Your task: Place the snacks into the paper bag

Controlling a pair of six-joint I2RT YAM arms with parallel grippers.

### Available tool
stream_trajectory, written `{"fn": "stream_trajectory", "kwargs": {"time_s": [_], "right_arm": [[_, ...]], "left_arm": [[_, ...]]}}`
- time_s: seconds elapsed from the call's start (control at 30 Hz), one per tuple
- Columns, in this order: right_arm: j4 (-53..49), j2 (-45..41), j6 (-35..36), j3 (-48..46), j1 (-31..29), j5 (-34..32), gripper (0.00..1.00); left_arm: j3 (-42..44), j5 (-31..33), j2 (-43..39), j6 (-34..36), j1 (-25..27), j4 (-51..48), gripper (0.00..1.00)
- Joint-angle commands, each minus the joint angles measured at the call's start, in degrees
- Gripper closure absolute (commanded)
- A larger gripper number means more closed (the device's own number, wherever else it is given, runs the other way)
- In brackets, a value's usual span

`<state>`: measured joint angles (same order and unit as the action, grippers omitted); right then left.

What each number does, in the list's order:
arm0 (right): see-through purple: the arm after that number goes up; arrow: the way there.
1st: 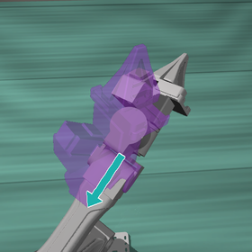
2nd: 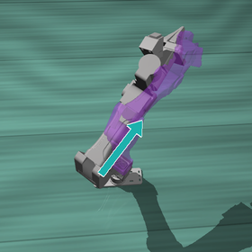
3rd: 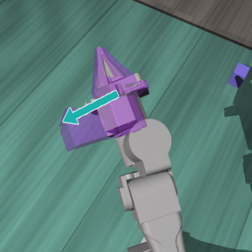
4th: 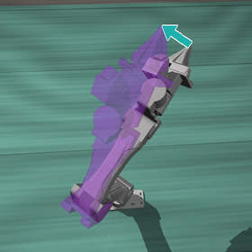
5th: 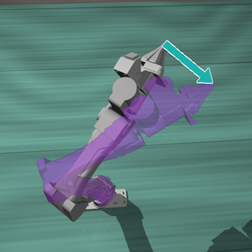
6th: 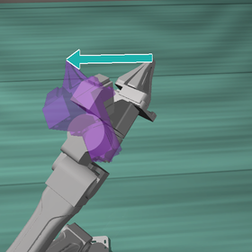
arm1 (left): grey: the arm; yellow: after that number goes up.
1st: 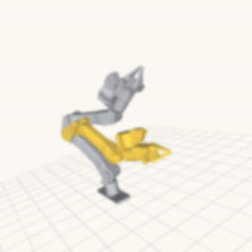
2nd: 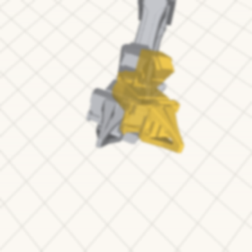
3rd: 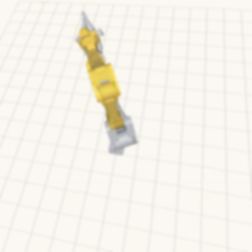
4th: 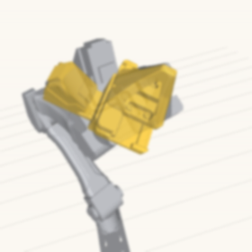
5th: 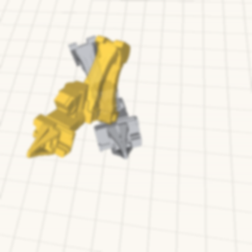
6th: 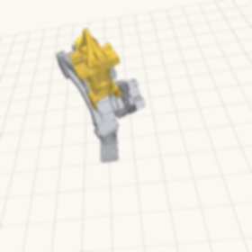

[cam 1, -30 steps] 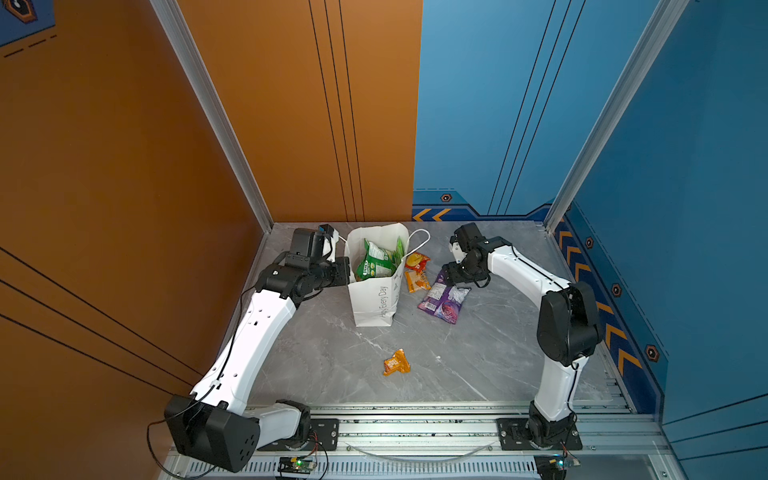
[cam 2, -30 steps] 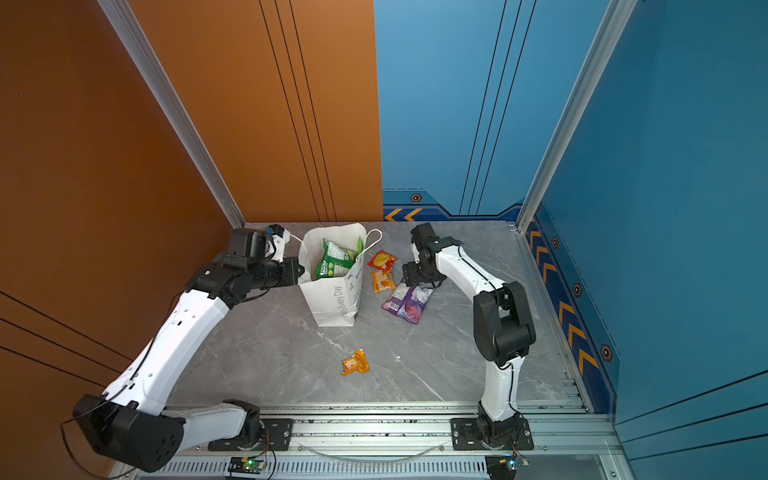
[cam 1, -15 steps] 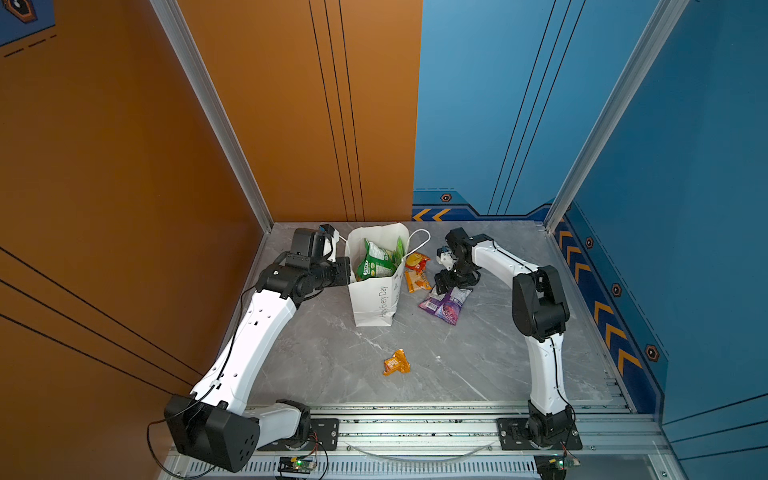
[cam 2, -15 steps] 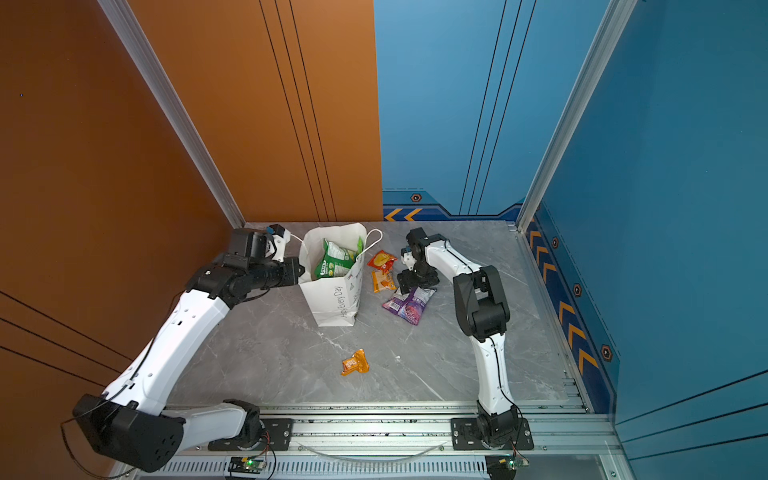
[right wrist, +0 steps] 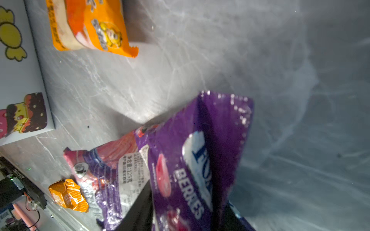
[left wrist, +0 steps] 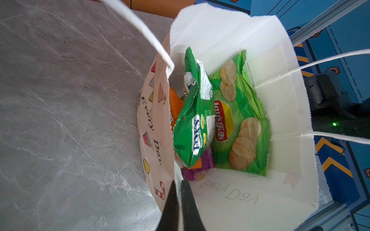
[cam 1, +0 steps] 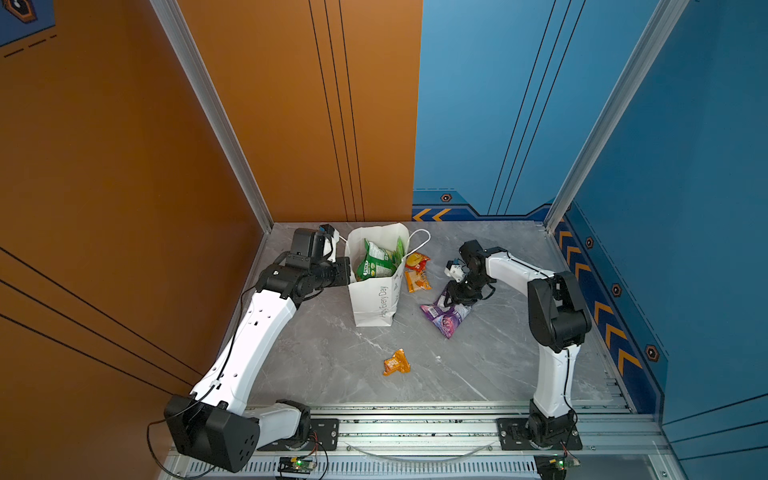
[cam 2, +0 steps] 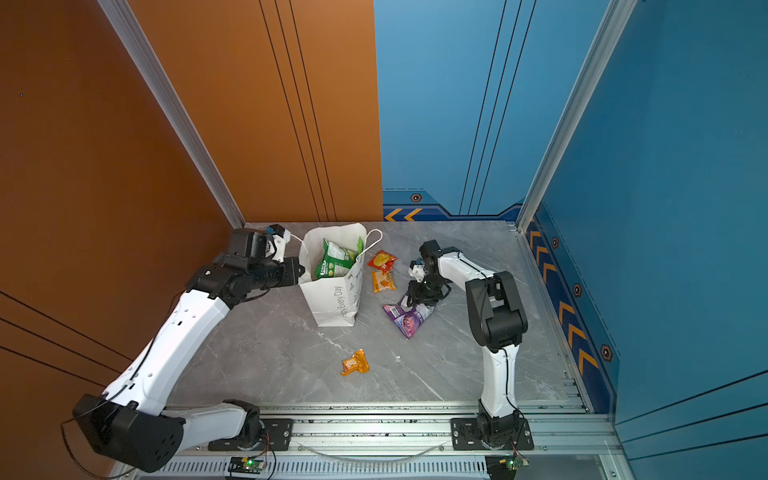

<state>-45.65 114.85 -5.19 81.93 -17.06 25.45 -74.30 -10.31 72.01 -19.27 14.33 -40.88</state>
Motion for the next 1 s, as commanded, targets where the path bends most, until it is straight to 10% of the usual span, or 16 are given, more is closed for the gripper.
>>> {"fn": "stream_trajectory", "kwargs": {"time_s": [0.0, 0.43, 0.97], "right_arm": [[4.5, -5.1, -5.8, -4.8, 0.0, 1.0, 0.72], [11.1, -22.2, -20.2, -15.6, -4.3, -14.9, 1.0], [2.9, -35.9, -28.5, 1.4, -15.1, -47.0, 1.0]], "left_arm": [[0.1, 1.4, -0.8, 1.2, 0.4, 3.4, 1.0], [0.1, 1.2, -0.8, 1.1, 0.6, 3.4, 1.0], [0.1, 1.0, -1.4, 0.7, 1.0, 3.4, 1.0]]}}
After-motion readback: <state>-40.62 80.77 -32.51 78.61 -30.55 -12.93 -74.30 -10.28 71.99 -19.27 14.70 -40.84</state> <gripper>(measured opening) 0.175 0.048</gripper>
